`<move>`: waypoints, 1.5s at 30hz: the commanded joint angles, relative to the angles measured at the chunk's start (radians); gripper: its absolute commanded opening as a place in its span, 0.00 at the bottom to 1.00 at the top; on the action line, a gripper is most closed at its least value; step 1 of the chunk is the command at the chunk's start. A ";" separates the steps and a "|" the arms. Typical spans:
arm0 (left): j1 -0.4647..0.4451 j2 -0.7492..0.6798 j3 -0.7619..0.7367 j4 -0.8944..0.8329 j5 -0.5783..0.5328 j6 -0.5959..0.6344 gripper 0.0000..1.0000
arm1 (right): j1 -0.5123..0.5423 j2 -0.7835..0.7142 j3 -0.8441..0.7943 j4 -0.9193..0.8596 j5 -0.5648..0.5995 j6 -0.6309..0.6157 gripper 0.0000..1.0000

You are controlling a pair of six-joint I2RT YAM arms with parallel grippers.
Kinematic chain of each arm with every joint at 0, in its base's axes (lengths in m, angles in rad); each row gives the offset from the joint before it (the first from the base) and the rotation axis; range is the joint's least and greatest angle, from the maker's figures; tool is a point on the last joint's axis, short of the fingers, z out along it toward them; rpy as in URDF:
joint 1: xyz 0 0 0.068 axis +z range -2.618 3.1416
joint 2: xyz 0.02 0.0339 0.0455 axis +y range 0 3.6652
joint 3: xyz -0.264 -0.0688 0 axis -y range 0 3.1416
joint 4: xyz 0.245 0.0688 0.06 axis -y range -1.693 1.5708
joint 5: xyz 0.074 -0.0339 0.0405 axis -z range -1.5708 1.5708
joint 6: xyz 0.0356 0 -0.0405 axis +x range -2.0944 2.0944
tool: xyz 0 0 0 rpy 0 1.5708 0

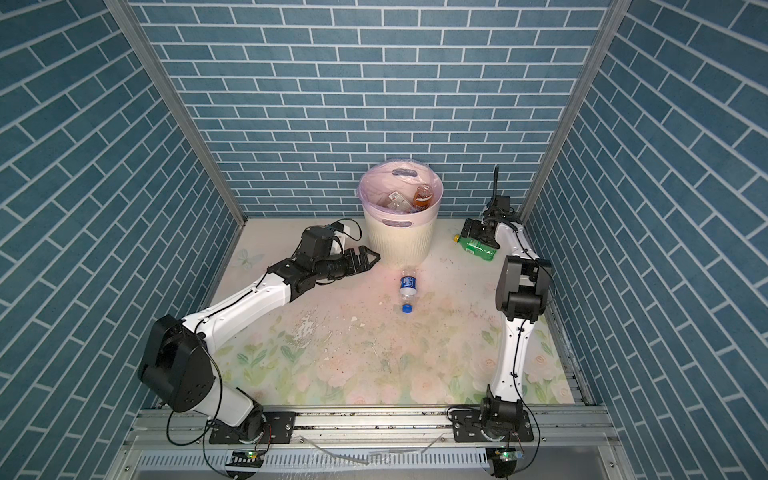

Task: Throw the plastic bottles in the bin
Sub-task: 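Close the right gripper on the green Sprite bottle's neck, then lift the Sprite bottle and carry it over the bin with the right gripper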

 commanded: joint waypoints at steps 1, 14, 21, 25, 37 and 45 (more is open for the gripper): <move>0.003 0.023 -0.007 0.001 0.015 0.016 0.99 | -0.001 0.022 0.037 -0.048 -0.059 -0.054 0.99; 0.004 0.031 -0.008 0.011 0.030 0.003 0.99 | 0.012 0.005 -0.052 -0.045 -0.056 -0.076 0.94; 0.006 0.032 -0.014 0.013 0.032 0.004 0.99 | 0.038 0.000 -0.109 -0.028 -0.056 -0.079 0.86; 0.007 0.037 -0.016 0.013 0.035 0.003 0.99 | 0.055 -0.002 -0.130 -0.027 -0.032 -0.080 0.80; 0.016 0.033 -0.022 0.019 0.044 -0.007 0.99 | 0.081 -0.062 -0.219 -0.035 0.009 -0.016 0.59; 0.015 0.003 -0.057 0.039 0.052 -0.040 0.99 | 0.095 -0.169 -0.367 0.053 -0.023 0.069 0.50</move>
